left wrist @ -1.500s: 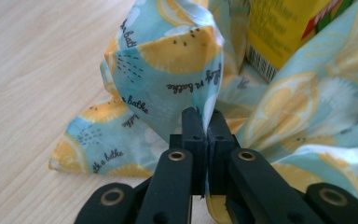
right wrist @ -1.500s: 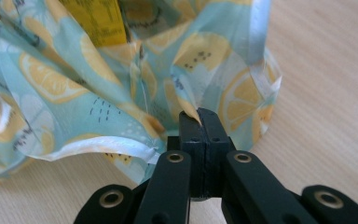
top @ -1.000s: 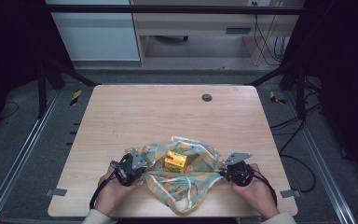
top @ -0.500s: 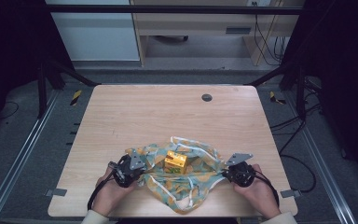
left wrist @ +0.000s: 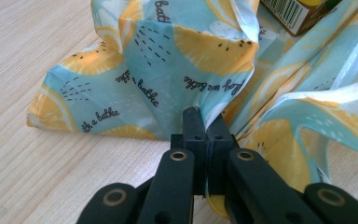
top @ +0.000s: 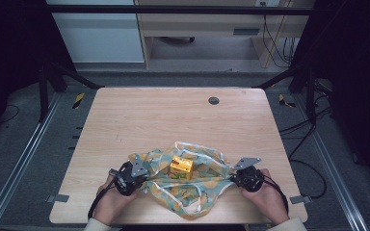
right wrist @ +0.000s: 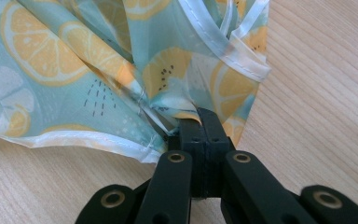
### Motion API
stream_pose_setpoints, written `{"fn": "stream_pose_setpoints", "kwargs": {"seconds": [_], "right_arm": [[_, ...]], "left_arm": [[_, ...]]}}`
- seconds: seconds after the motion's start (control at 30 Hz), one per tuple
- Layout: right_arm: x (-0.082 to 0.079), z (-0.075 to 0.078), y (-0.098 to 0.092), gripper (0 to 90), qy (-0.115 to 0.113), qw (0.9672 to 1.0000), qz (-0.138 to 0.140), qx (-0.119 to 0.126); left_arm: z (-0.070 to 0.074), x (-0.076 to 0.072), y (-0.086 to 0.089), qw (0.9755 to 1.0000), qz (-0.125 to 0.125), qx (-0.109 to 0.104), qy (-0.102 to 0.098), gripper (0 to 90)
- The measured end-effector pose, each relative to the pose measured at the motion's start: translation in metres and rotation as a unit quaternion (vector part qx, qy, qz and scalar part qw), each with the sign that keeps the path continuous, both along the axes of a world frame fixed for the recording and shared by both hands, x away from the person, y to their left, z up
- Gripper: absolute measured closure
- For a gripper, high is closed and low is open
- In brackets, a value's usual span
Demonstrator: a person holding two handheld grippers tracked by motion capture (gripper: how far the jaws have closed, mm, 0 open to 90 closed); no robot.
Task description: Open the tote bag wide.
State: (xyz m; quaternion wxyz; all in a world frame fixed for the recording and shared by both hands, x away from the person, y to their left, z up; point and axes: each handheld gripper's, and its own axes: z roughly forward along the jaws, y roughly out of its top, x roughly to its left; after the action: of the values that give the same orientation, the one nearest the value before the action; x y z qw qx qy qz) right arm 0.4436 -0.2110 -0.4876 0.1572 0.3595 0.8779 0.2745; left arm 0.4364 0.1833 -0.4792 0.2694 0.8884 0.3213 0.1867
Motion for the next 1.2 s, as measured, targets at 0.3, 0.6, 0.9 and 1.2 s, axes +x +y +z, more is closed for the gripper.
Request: {"fn": "stream_pose_setpoints", "kwargs": {"seconds": [0.3, 0.6, 0.9, 1.2], "right_arm": [[-0.008, 0.002, -0.007, 73.3, -0.022, 0.9995, -0.003, 0.023], [-0.025, 0.030, -0.029, 24.0, -0.111, 0.9874, -0.056, 0.098], [-0.018, 0.045, -0.051, 14.6, -0.177, 0.9644, -0.136, 0.142], [0.001, 0.030, -0.079, 8.7, -0.162, 0.9549, -0.210, 0.133]], "left_arm": [[0.006, -0.007, 0.000, 0.9993, 0.008, -0.014, -0.033, 64.9], [0.035, -0.015, 0.016, 0.9865, 0.043, -0.107, -0.117, 30.3], [0.045, -0.006, 0.049, 0.9702, 0.112, -0.145, -0.159, 16.5], [0.033, 0.017, 0.105, 0.9567, 0.213, -0.135, -0.147, 11.9]]}}
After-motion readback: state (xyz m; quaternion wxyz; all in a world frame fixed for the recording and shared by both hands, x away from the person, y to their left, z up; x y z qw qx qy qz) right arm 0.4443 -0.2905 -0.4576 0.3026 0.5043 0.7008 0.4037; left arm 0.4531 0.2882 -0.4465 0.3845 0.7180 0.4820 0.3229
